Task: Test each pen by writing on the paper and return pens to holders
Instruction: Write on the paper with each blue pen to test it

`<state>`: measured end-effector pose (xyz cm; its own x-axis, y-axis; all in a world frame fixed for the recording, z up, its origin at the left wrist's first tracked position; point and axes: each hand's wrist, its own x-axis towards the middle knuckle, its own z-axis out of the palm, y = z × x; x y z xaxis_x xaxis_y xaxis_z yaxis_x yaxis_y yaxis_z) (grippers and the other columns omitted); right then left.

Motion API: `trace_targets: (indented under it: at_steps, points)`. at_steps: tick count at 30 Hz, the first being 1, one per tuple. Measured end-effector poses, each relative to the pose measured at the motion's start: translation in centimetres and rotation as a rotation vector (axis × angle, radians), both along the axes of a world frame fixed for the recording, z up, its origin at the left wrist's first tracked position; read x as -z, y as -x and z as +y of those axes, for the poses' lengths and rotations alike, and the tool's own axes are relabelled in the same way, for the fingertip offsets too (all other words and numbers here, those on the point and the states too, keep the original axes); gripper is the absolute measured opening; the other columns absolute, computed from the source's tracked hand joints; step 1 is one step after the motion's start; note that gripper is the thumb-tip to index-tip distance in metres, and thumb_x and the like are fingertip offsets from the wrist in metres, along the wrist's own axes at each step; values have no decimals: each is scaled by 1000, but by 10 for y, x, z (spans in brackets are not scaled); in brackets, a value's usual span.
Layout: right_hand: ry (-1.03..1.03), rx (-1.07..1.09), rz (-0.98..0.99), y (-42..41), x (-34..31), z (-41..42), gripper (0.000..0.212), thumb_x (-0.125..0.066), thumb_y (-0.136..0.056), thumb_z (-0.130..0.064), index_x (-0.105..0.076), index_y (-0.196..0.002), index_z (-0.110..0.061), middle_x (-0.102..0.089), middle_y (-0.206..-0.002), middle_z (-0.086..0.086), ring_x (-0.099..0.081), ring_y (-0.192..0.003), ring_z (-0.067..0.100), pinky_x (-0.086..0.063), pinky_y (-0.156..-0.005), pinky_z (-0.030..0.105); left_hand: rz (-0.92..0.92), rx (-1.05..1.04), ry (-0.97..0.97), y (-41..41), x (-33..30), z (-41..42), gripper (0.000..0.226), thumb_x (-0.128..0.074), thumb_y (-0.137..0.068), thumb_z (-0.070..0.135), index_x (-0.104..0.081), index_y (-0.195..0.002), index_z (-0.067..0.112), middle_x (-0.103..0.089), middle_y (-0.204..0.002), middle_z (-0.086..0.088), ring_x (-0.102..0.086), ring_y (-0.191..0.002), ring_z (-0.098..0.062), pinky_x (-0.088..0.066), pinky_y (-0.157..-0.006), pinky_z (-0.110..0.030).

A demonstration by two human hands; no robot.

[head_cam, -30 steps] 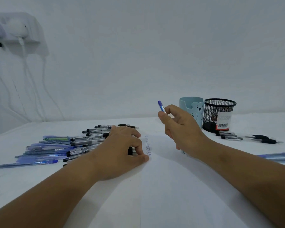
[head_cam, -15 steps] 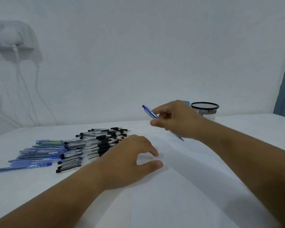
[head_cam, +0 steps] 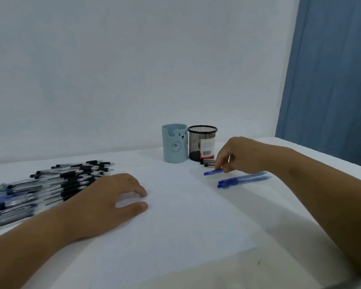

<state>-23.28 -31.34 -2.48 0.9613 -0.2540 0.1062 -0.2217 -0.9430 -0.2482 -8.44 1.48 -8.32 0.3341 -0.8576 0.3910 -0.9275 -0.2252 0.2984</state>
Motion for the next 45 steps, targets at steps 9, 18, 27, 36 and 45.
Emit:
trace_targets:
  at_steps: [9, 18, 27, 36, 45]
  points:
    - [49, 93, 143, 14, 2, -11, 36, -62, -88, -9, -76, -81, -41, -75, -83, -17, -68, -81, 7, -56, -77, 22, -6, -13, 5, 2, 0, -1, 39, -50, -82, 76, -70, -99, 45, -61, -115, 31, -56, -111, 9, -34, -89, -2]
    - [68, -96, -13, -11, -9, 52, 14, -66, -93, -21, -77, -94, -29, -69, -86, -18, -62, -78, -3, -48, -73, 15, 28, -82, 115, 4, -10, 5, 17, -65, -88, 54, -71, -99, 43, -66, -109, 30, -60, -108, 4, -47, -88, -18]
    - [104, -368, -60, -67, -4, 150, 16, -61, -93, -27, -75, -87, -28, -74, -85, -12, -63, -79, 0, -56, -81, 30, 77, -290, 193, -30, -45, 54, 23, -81, -80, 12, -78, -81, 35, -70, -86, 18, -62, -81, -3, -44, -69, -9]
    - [202, -574, -162, -105, 33, 169, 16, -53, -91, -24, -68, -84, -23, -67, -79, -11, -55, -73, 4, -50, -74, 29, 222, -451, -211, -44, -64, 96, 26, -96, -61, 32, -75, -76, 28, -59, -63, 13, -51, -59, -5, -39, -57, -16]
    - [0, -628, -304, -99, 54, 156, 11, -62, -93, -23, -72, -92, -28, -65, -85, -15, -55, -82, 4, -38, -71, 9, 180, -516, -246, -44, -59, 90, 17, -92, -66, 28, -76, -73, 27, -71, -69, 11, -56, -56, 1, -46, -59, -18]
